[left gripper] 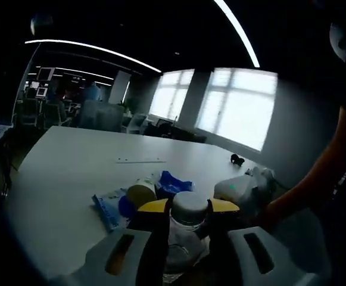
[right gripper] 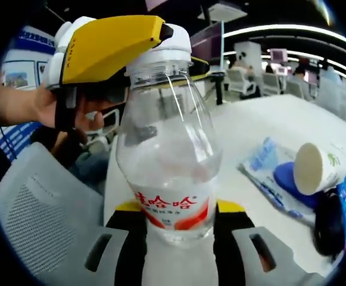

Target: Arrange the tabletop items into an orderly group along one side of the table until the central work area is clear of visible clutter.

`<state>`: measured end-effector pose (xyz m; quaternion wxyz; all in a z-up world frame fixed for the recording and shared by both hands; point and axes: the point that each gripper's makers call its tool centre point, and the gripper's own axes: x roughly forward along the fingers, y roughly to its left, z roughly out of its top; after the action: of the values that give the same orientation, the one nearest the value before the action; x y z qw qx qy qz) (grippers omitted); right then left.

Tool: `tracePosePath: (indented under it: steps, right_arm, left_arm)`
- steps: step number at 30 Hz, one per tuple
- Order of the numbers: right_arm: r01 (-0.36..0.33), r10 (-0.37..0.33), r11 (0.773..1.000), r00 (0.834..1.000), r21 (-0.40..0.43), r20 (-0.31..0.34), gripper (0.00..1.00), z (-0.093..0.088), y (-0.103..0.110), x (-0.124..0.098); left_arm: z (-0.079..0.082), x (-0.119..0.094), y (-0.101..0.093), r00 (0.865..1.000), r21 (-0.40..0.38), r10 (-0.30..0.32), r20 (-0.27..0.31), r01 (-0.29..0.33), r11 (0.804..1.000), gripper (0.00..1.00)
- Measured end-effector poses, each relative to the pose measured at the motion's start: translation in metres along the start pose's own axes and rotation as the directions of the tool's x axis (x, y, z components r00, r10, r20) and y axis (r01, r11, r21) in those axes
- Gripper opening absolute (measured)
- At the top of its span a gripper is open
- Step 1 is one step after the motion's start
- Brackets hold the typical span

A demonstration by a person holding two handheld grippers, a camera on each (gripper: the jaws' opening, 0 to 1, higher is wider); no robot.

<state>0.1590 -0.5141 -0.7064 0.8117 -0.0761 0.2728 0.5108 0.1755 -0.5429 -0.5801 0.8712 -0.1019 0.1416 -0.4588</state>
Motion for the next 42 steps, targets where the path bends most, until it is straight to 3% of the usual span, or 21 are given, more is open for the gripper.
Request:
tracePosePath:
  steps: [12, 17, 24, 32, 42]
  right_arm:
    - [-0.032, 0.031, 0.999, 1.0, -0.034, -0.002, 0.43, 0.003, 0.008, -0.006]
    - [-0.089, 0.08, 0.986, 0.995, -0.144, -0.064, 0.45, -0.001, 0.013, -0.007]
    - [-0.131, 0.117, 0.974, 0.99, -0.185, -0.084, 0.45, -0.001, 0.014, -0.013]
    - [-0.223, 0.189, 0.932, 0.972, -0.286, -0.139, 0.47, 0.0, 0.017, -0.009]
    - [-0.305, 0.254, 0.882, 0.95, -0.358, -0.183, 0.47, 0.006, 0.014, -0.004]
  left_arm:
    - [-0.004, -0.003, -0.007, 0.997, 0.007, -0.06, -0.046, 0.06, 0.998, 0.24]
    - [-0.006, -0.004, -0.008, 0.989, 0.015, -0.119, -0.09, 0.121, 0.993, 0.24]
    - [-0.009, -0.005, -0.014, 0.967, 0.032, -0.201, -0.158, 0.208, 0.978, 0.24]
    - [-0.011, -0.006, -0.017, 0.947, 0.034, -0.258, -0.194, 0.269, 0.962, 0.24]
    - [-0.012, -0.005, -0.021, 0.897, 0.046, -0.335, -0.287, 0.362, 0.931, 0.24]
